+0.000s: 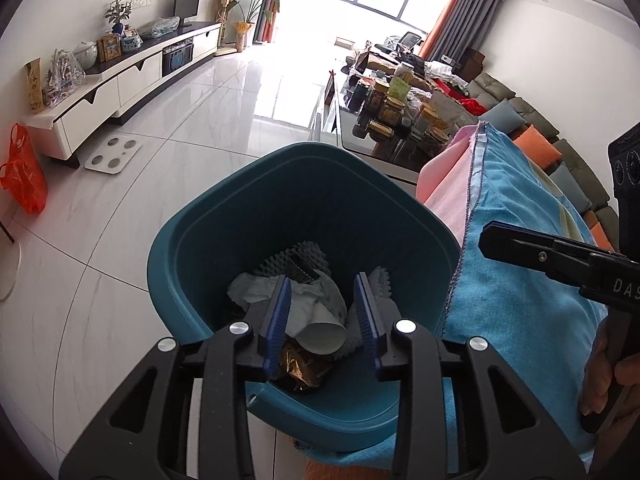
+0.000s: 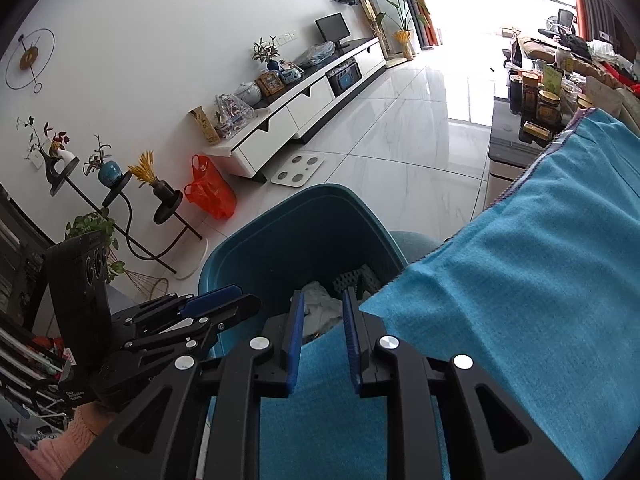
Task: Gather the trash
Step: 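Move both open tools back to the plastic bag and peel on the table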
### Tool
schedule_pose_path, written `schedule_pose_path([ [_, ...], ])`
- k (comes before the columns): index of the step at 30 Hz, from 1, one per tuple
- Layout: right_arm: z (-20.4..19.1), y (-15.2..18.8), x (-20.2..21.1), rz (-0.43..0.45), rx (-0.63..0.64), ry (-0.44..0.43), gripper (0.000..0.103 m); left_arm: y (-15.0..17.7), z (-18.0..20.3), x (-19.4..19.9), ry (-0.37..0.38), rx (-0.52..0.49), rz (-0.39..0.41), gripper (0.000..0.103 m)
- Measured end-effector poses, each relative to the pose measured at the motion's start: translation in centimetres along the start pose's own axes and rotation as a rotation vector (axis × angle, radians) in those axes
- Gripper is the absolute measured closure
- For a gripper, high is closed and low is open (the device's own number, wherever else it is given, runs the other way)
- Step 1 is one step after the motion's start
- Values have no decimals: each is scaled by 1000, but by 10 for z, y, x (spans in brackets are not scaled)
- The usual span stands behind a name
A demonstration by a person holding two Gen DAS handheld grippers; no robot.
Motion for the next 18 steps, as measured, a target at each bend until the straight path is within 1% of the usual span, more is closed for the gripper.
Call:
schedule_pose_path([
  [1, 1, 0, 8, 15, 5, 2, 84, -2, 2, 2, 6, 0, 8, 71],
  [3, 3, 1, 28, 52, 19, 10, 78, -5, 9, 10, 21, -11, 32, 68],
  [5, 8, 3, 52, 91, 31, 28, 75, -8, 19, 24, 46, -35, 61, 64],
  [6, 12, 5, 64, 110, 37, 40, 75, -10, 26, 29, 58, -49, 74, 63],
  [9, 29, 13, 103, 163, 22, 91, 74, -15, 57, 42, 130, -92, 105, 61],
  [12, 55, 25, 143, 212, -7, 160, 73, -14, 96, 51, 222, -135, 114, 59],
  [14, 73, 32, 172, 248, -27, 223, 73, -11, 123, 53, 279, -164, 108, 59],
  [18, 107, 45, 229, 328, -61, 373, 73, 2, 180, 53, 381, -234, 79, 59],
])
Point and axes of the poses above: each gripper's, at about its wrist camera, not at the fingertips, and x roughly against the way its jaws point, z to its right, y to its underside, the point moved 6 cm from there along -x, roughly the way its jaws point, and after that the axes turned 14 degrees about z, right-handed, at the moved point
